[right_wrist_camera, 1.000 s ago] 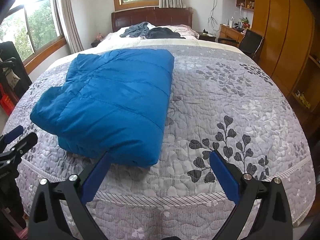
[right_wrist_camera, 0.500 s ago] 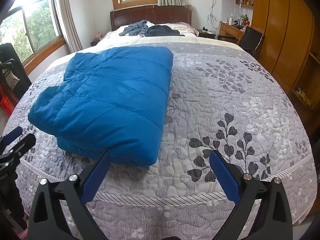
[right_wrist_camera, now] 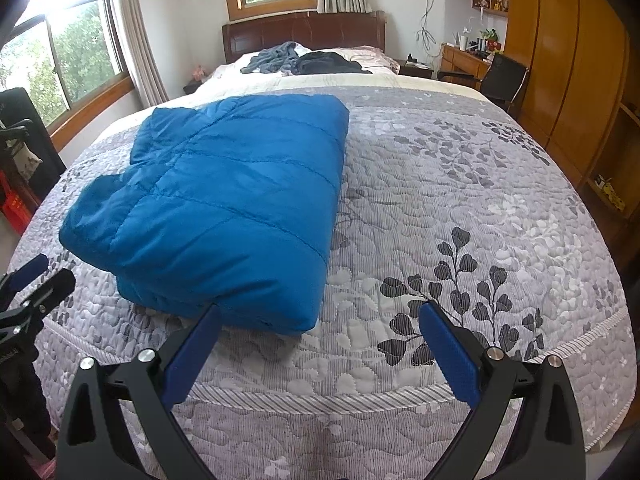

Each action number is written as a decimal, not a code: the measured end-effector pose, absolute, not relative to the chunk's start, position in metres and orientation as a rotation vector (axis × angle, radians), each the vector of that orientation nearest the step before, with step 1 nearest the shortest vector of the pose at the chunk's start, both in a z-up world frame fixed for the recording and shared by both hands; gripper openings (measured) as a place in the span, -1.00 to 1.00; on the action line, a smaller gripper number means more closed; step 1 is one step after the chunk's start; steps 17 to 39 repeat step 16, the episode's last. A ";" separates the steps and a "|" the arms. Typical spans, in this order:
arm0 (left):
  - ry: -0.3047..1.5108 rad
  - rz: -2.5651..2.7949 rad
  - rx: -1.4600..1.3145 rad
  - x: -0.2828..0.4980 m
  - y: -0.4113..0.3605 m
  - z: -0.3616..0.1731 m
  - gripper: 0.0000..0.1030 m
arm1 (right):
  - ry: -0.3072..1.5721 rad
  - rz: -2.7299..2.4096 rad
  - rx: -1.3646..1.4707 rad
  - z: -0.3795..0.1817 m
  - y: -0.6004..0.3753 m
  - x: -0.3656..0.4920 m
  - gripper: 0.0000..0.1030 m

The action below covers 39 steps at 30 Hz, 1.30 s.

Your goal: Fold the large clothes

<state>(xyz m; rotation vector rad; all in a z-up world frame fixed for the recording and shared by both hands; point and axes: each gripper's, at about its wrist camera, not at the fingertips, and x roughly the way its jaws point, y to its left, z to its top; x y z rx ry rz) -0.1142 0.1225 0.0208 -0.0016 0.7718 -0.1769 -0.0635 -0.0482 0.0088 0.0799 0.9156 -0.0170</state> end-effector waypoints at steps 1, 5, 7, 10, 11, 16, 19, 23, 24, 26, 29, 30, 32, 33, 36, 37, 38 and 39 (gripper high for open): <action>0.772 -0.177 -0.002 -0.114 0.123 0.021 0.93 | 0.915 -0.017 0.081 0.009 -0.048 -0.063 0.93; 0.772 -0.178 -0.002 -0.114 0.123 0.021 0.93 | 0.919 -0.020 0.083 0.008 -0.048 -0.063 0.93; 0.773 -0.177 -0.002 -0.114 0.122 0.021 0.93 | 0.923 -0.020 0.083 0.008 -0.048 -0.062 0.93; 0.774 -0.179 -0.002 -0.114 0.122 0.021 0.93 | 0.934 -0.019 0.093 0.007 -0.049 -0.061 0.93; 0.773 -0.179 -0.002 -0.114 0.122 0.021 0.93 | 0.935 -0.021 0.094 0.006 -0.049 -0.061 0.93; 0.773 -0.180 -0.001 -0.114 0.122 0.021 0.93 | 0.938 -0.029 0.094 0.005 -0.050 -0.061 0.93; 0.773 -0.180 -0.001 -0.114 0.122 0.021 0.93 | 0.938 -0.029 0.094 0.005 -0.050 -0.061 0.93; 0.773 -0.180 -0.001 -0.114 0.122 0.021 0.93 | 0.938 -0.029 0.094 0.005 -0.050 -0.061 0.93; 0.773 -0.180 -0.001 -0.114 0.122 0.021 0.93 | 0.938 -0.029 0.094 0.005 -0.050 -0.061 0.93; 0.773 -0.180 -0.001 -0.114 0.122 0.021 0.93 | 0.938 -0.029 0.094 0.005 -0.050 -0.061 0.93; 0.773 -0.180 -0.001 -0.114 0.122 0.021 0.93 | 0.938 -0.029 0.094 0.005 -0.050 -0.061 0.93; 0.773 -0.180 -0.001 -0.114 0.122 0.021 0.93 | 0.938 -0.029 0.094 0.005 -0.050 -0.061 0.93; 0.773 -0.180 -0.001 -0.114 0.122 0.021 0.93 | 0.938 -0.029 0.094 0.005 -0.050 -0.061 0.93; 0.773 -0.180 -0.001 -0.114 0.122 0.021 0.93 | 0.938 -0.029 0.094 0.005 -0.050 -0.061 0.93; 0.773 -0.180 -0.001 -0.114 0.122 0.021 0.93 | 0.938 -0.029 0.094 0.005 -0.050 -0.061 0.93; 0.773 -0.180 -0.001 -0.114 0.122 0.021 0.93 | 0.938 -0.029 0.094 0.005 -0.050 -0.061 0.93; 0.773 -0.180 -0.001 -0.114 0.122 0.021 0.93 | 0.938 -0.029 0.094 0.005 -0.050 -0.061 0.93; 0.773 -0.180 -0.001 -0.114 0.122 0.021 0.93 | 0.938 -0.029 0.094 0.005 -0.050 -0.061 0.93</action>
